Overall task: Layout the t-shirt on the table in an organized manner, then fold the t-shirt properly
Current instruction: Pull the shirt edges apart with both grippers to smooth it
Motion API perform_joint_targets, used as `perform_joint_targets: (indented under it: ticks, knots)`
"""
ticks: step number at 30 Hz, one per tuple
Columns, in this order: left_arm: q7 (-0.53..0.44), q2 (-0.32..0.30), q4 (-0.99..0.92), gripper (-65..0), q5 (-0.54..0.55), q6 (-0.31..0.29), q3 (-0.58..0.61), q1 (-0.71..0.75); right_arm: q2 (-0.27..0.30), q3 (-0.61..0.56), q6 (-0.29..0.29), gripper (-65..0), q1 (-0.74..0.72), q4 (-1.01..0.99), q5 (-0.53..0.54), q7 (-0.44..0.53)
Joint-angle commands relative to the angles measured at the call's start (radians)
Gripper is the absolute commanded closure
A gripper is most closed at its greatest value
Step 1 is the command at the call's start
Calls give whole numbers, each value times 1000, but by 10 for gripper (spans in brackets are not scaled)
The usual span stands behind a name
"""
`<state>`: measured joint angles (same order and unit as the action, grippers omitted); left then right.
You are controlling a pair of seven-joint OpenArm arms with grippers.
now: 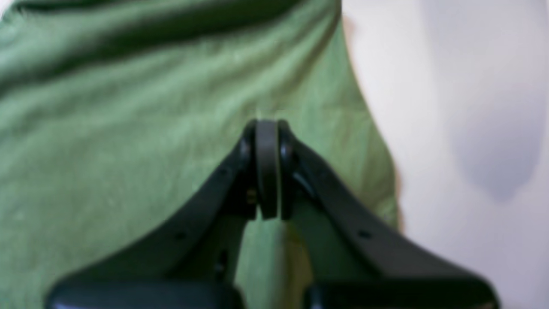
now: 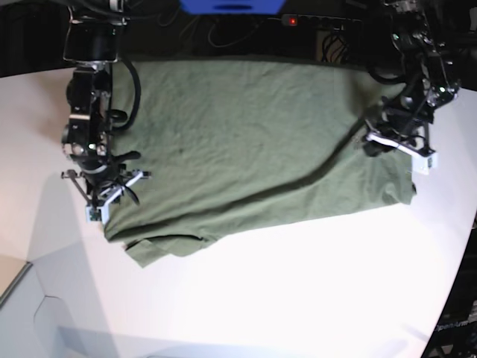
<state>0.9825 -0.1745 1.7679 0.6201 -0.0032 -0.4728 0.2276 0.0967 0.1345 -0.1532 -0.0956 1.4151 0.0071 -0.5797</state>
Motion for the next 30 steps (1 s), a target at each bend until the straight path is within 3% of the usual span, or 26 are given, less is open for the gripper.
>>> perform_joint_targets:
  ticks: [1,8,12,21,26,30]
  knots:
    - [-27,-13,-20,-150,-1,-2,-30,-33,5,1,2,0,-19,19,4,22]
    - [-139,-23,-293,-150,-78,-2,-60,-193,4,1,2,0,4,22,4,22]
    - [-195,-23,-425,-150,-142,-2,7,-279,4,1,2,0,10,26,4,22]
    - [-551,-35,-831,-150,-383,-2,115,-458,10,0,2,0,27,11,1,22]
    - [-725,-67,-1140,-150,-426,-2,115,-636,28,0,2,0,-5,-76,1,23]
    - [-775,-75,-1241,-150,-424,-2,115,-753,48,0,2,0,-57,-182,1,31]
